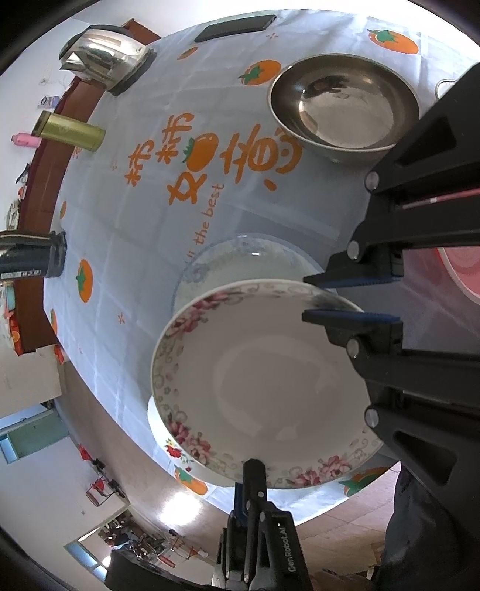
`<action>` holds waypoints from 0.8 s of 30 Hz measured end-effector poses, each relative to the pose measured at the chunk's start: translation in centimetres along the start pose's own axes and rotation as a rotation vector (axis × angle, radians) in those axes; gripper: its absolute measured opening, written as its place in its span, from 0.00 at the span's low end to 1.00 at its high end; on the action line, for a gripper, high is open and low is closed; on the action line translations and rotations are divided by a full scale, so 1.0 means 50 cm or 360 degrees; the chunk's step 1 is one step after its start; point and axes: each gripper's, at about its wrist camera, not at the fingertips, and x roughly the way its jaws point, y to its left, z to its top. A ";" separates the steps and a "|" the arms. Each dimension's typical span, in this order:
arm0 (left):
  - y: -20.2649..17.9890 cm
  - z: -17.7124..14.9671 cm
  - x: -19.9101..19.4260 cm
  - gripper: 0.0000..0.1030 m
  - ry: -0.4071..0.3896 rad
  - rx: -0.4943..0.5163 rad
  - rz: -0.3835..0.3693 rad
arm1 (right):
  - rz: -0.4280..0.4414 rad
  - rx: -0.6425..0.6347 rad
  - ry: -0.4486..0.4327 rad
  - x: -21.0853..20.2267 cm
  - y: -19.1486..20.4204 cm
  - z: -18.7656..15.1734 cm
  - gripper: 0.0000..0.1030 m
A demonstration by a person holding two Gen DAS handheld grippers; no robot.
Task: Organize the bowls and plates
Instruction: 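Lift the pink-floral plate with both grippers and carry it over the blue-patterned plate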
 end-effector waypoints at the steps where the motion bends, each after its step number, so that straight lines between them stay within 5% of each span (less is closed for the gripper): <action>1: -0.001 0.001 0.000 0.14 -0.0001 0.0001 0.0000 | -0.0004 0.0003 -0.0002 0.000 -0.002 0.002 0.11; 24: -0.029 0.049 0.002 0.14 -0.0028 0.0027 0.0024 | -0.0081 0.0039 -0.0021 -0.002 -0.031 0.023 0.11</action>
